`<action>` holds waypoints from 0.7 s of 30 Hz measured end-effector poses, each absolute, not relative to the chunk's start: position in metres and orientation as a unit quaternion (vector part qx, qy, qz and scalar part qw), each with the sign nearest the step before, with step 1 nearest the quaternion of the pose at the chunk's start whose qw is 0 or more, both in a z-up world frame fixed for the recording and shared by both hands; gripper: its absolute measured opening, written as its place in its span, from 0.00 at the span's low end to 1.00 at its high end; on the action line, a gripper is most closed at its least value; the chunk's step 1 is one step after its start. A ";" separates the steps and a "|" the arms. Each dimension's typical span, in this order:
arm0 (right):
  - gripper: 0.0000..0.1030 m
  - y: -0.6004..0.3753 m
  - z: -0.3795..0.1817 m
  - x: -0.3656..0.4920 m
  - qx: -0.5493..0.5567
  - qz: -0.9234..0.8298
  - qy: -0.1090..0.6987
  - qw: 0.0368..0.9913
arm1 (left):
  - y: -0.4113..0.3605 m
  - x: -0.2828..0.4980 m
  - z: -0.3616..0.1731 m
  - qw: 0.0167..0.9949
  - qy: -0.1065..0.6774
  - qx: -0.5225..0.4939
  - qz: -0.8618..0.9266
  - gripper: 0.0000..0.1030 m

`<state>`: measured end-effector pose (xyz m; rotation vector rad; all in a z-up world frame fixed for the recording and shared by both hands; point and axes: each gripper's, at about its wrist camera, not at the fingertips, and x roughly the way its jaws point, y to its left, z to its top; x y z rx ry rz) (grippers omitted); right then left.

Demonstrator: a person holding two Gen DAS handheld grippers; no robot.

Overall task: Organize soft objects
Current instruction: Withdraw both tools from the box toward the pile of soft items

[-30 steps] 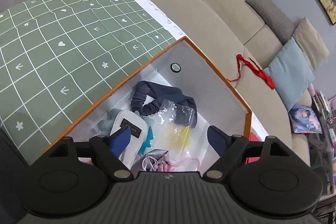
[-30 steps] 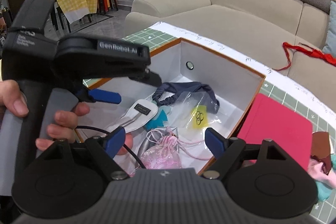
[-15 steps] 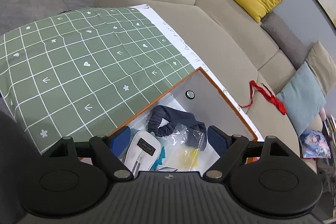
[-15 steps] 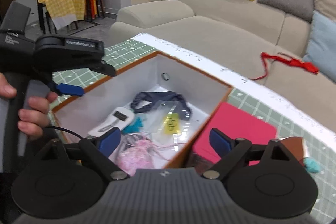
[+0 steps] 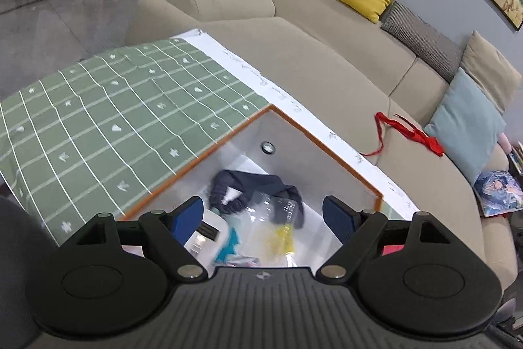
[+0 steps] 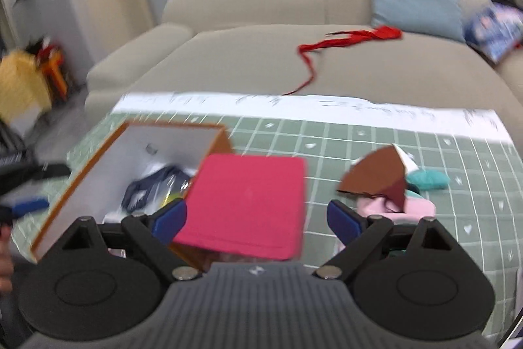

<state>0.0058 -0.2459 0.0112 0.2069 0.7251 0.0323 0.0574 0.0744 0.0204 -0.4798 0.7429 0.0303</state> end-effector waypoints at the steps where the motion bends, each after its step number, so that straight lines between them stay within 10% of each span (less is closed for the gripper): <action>1: 0.88 -0.256 0.012 0.005 0.109 0.012 0.352 0.930 | 0.071 0.058 0.022 0.904 0.358 -0.233 0.010 0.94; 21: 0.86 -0.376 -0.033 0.041 0.123 -0.101 0.384 0.910 | -0.065 0.054 0.057 0.911 0.369 -0.117 -0.140 0.94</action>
